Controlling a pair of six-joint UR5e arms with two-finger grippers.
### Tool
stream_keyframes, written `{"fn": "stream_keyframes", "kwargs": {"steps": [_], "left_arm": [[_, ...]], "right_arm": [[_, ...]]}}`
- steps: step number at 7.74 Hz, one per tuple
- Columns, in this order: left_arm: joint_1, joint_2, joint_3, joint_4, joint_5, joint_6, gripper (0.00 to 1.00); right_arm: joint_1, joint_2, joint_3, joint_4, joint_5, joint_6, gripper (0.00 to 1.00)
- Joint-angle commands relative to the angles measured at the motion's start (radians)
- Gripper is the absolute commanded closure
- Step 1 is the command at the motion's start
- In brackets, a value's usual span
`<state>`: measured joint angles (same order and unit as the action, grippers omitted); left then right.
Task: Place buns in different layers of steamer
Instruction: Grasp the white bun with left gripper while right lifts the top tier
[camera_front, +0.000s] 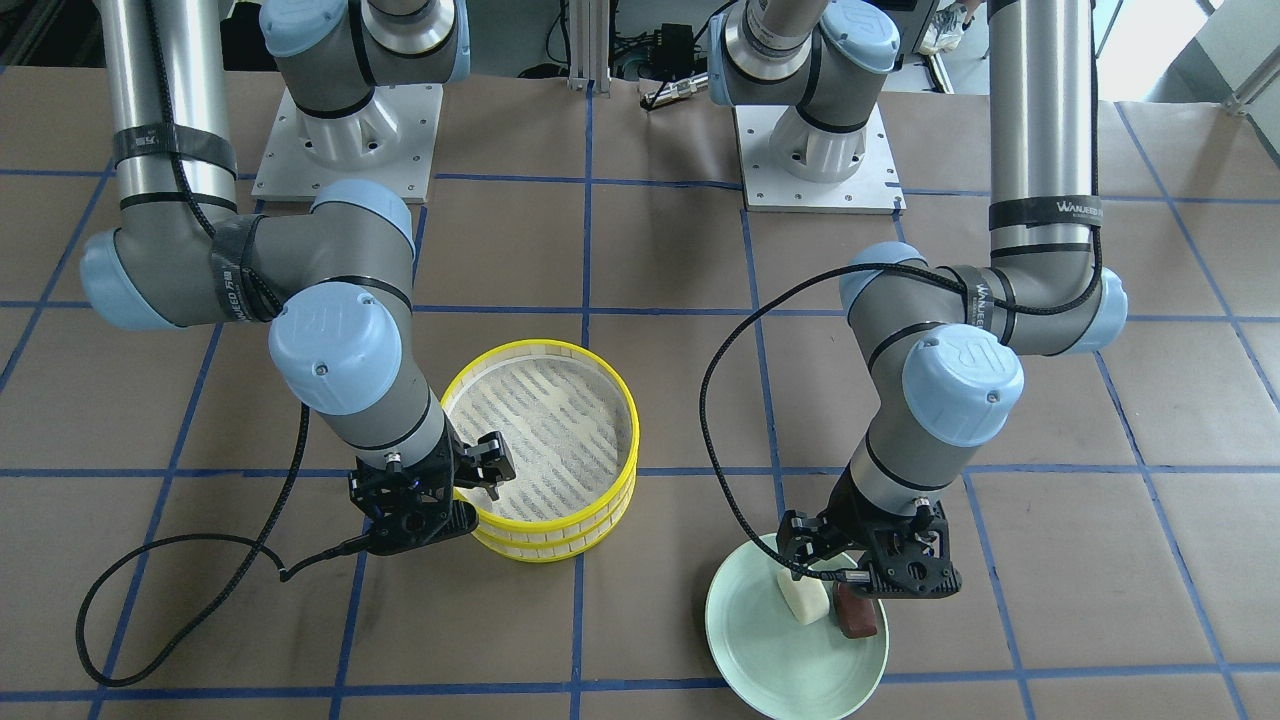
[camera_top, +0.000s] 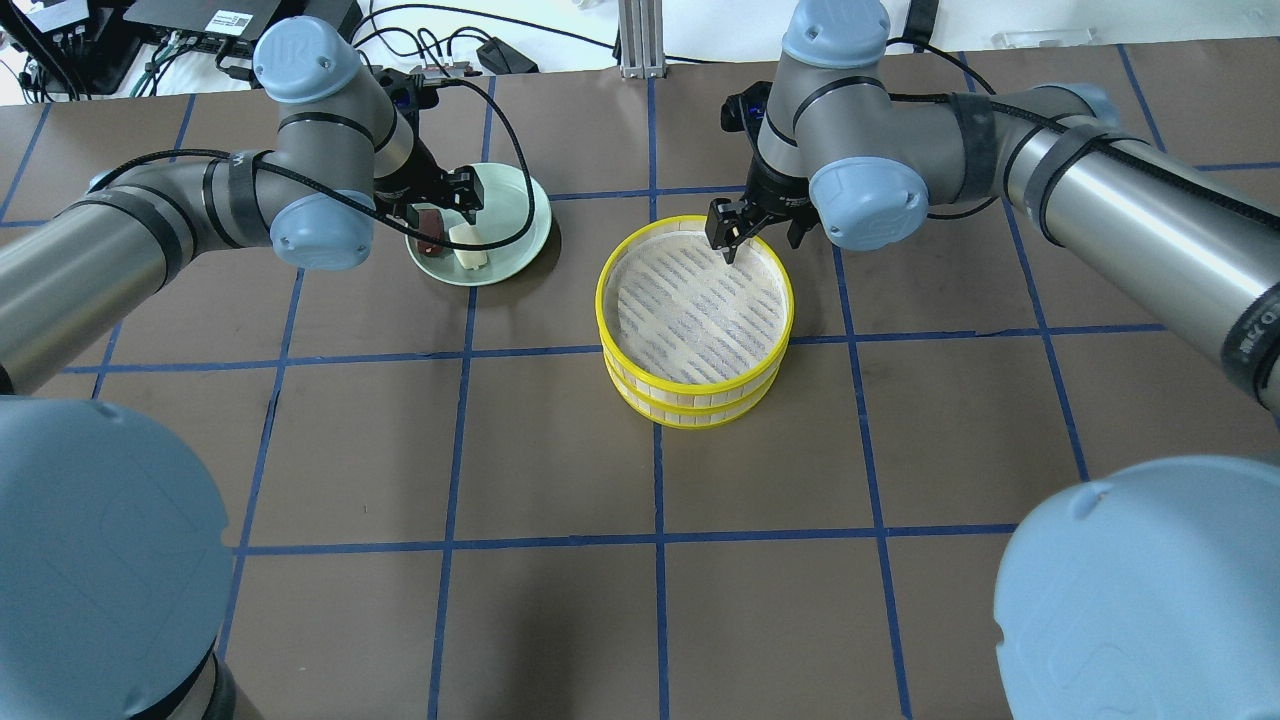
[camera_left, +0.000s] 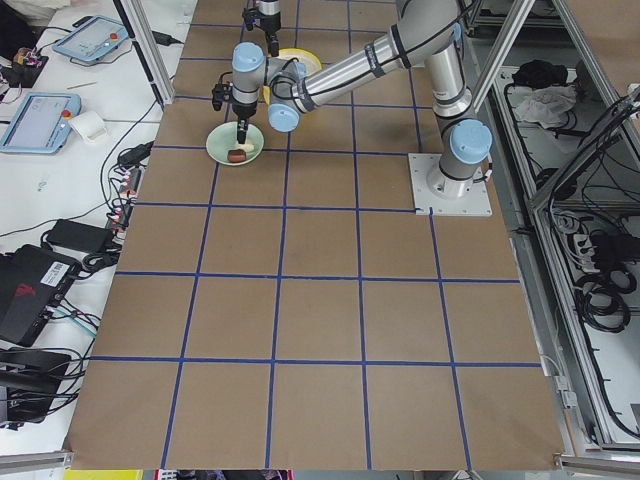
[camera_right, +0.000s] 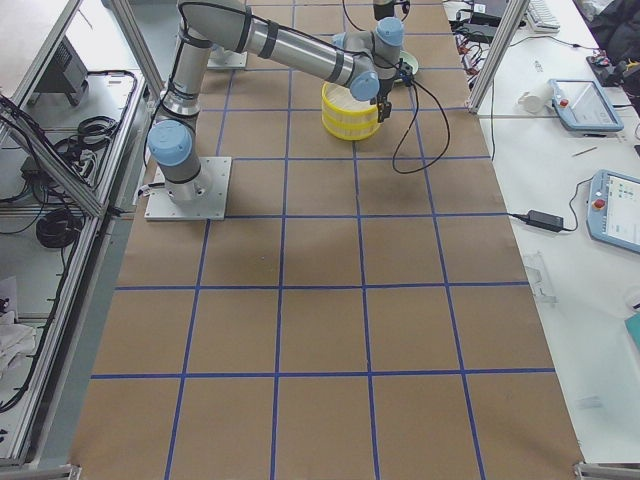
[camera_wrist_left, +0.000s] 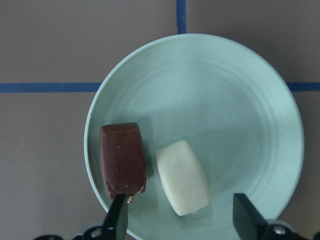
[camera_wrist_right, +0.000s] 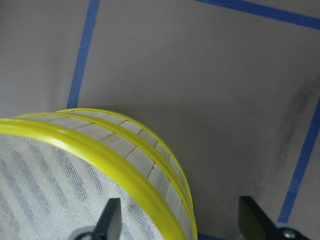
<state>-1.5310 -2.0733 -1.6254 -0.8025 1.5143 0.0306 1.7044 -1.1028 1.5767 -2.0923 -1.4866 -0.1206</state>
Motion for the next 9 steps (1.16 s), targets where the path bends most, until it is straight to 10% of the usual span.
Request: {"fn": "stream_keyframes", "kwargs": {"steps": [1,9], "left_arm": [[-0.001,-0.019,-0.001,-0.007,0.000,-0.065,0.23],[-0.001,-0.088,0.018,0.002,-0.039,-0.224,0.21]], "right_arm": [[0.001,-0.003,0.000,0.005,-0.001,-0.010,0.42],[0.000,-0.026,0.011,0.038,-0.015,-0.016,0.87]]}}
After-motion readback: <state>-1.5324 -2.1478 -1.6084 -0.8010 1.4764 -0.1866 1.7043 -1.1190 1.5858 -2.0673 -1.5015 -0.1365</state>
